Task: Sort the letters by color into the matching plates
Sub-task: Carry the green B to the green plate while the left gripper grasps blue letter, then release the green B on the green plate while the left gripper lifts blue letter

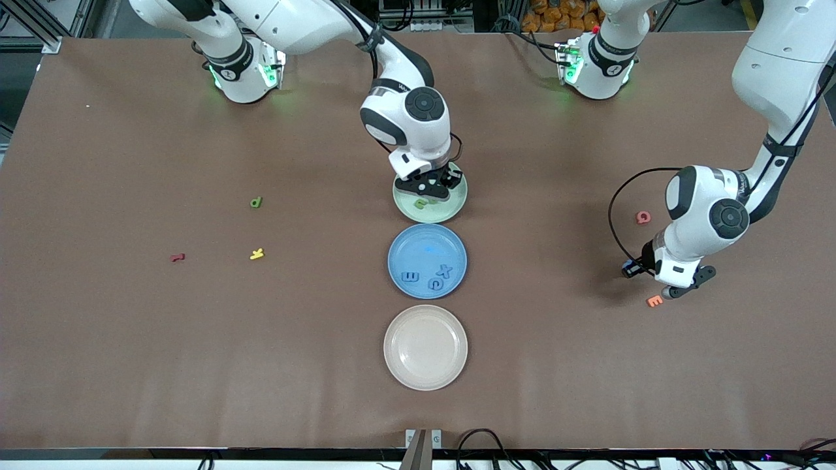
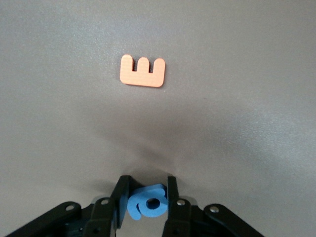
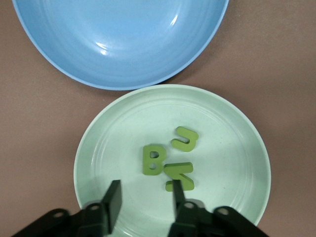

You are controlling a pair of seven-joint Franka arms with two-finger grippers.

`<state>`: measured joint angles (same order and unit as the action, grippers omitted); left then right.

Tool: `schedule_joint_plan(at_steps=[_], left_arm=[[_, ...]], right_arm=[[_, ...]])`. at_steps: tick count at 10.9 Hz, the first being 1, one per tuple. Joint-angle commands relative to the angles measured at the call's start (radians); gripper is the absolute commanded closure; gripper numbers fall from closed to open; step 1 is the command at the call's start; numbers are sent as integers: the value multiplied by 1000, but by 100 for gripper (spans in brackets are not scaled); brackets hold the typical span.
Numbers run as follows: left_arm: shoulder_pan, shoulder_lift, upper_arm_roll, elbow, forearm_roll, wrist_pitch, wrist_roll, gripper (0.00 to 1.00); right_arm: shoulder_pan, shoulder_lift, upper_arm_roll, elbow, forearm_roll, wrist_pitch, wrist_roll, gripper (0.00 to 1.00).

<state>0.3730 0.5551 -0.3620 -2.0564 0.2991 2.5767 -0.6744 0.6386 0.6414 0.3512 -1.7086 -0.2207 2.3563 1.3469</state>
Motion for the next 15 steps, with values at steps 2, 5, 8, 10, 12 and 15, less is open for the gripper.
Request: schedule_joint_plan(at_steps=[2,5,8,10,12,15], left_arm=[[4,-17,-12,22,29,-25,3,100],[-2,-23,-43,93,12,-117,-7,100],[-22,-21,-49,114,12,-125,-33,100],[-64,-8,-49,148,11,-125,-85,100],[-112,23,-49,191,11,-125,-164,100],[-181,23,-51,220,5,-125,-278,100]], right_arm=[[0,12,6,55,-51,-93,23,21],[-32,-15,8,64,-52,-181,9,15],[-130,-119,11,-23,-42,-216,-52,13],[-184,-192,11,-121,-39,-212,-126,11],[-238,-262,11,-227,-39,-207,-138,9],[-327,-364,11,-382,-37,-160,-291,7]])
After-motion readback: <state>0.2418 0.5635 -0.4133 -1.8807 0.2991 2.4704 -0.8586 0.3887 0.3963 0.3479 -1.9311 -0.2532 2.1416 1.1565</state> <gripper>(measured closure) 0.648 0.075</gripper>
